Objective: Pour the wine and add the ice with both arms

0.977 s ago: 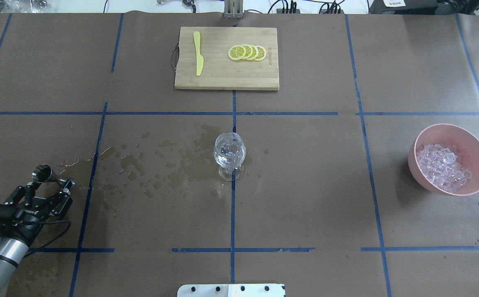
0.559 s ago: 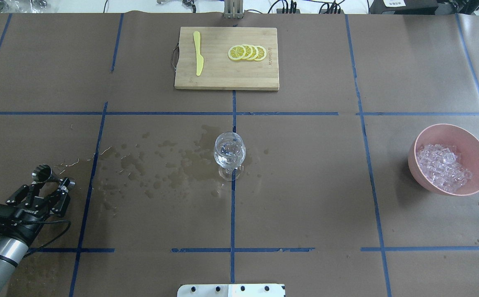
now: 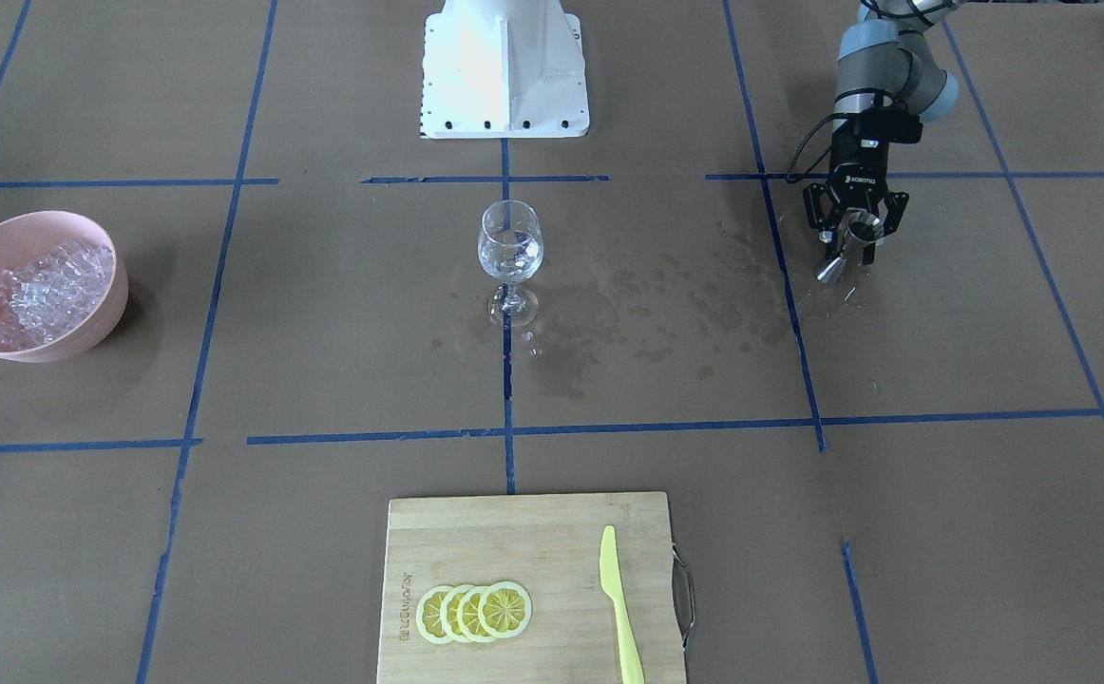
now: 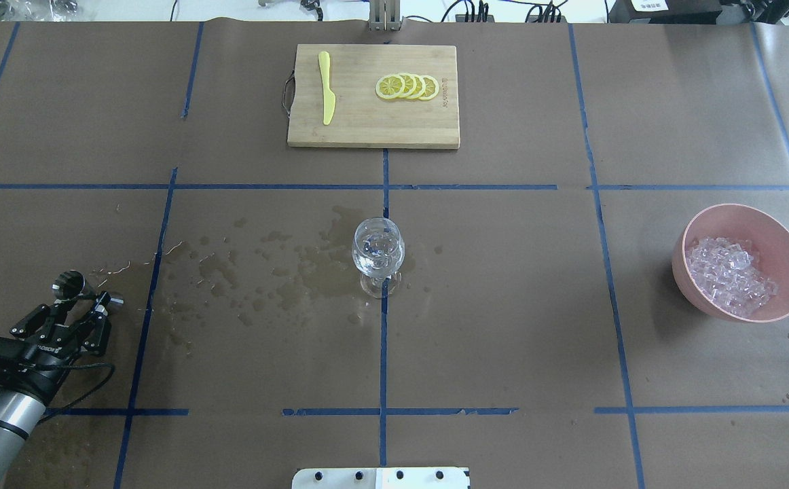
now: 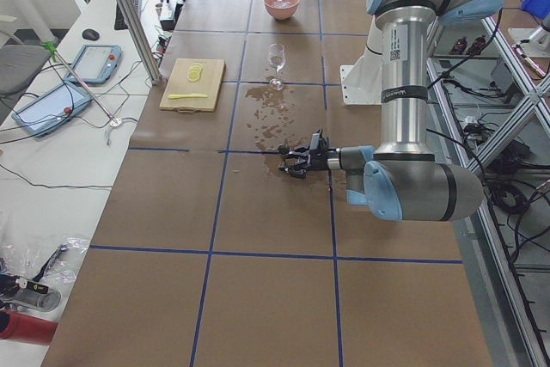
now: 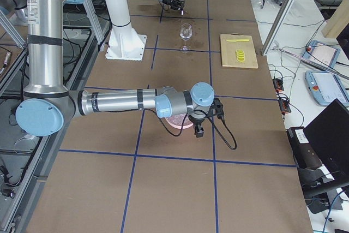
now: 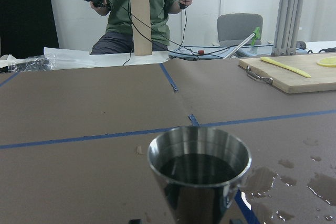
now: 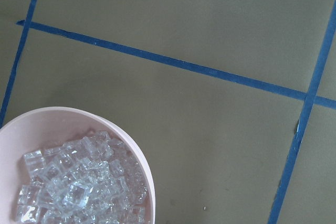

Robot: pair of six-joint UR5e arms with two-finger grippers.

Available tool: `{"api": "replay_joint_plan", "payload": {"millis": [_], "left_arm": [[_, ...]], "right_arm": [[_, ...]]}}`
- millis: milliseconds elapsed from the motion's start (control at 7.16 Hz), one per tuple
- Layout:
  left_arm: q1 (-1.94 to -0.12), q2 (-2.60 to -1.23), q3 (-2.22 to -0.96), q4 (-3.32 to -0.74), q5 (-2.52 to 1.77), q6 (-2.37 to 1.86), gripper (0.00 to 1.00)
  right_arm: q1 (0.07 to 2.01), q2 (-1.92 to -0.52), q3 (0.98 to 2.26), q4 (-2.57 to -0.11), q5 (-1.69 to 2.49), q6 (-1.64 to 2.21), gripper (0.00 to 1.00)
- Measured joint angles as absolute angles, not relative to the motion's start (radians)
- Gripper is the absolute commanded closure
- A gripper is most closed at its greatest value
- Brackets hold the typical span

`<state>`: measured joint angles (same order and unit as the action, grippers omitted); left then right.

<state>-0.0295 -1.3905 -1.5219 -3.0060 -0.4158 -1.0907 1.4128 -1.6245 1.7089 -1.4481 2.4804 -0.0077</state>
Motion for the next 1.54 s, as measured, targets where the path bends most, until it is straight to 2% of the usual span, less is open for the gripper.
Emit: {"api": "replay_joint_plan", "payload": {"millis": [140, 698, 1117, 1536], "left_arm": [[-0.030, -1.393, -1.524, -3.009, -0.416, -1.091, 1.00], [-0.034, -1.392, -1.529, -3.073, -0.415, -1.075, 1.00], [-0.055, -1.407, -1.628, -3.116, -0.417, -0.878, 1.00], [-0.085, -1.608, -1.657, -3.095, -0.410, -0.689, 1.00]], "right_arm": [[1.413, -1.624, 1.709, -1.448, 2.480, -0.008, 0.00], [1.413, -1.623, 1.709, -1.448, 2.480, -0.008, 0.00], [1.412, -1.619, 1.710, -1.448, 2.480, -0.008, 0.00], [1.413, -1.618, 1.710, -1.448, 2.480, -0.008, 0.00]]}}
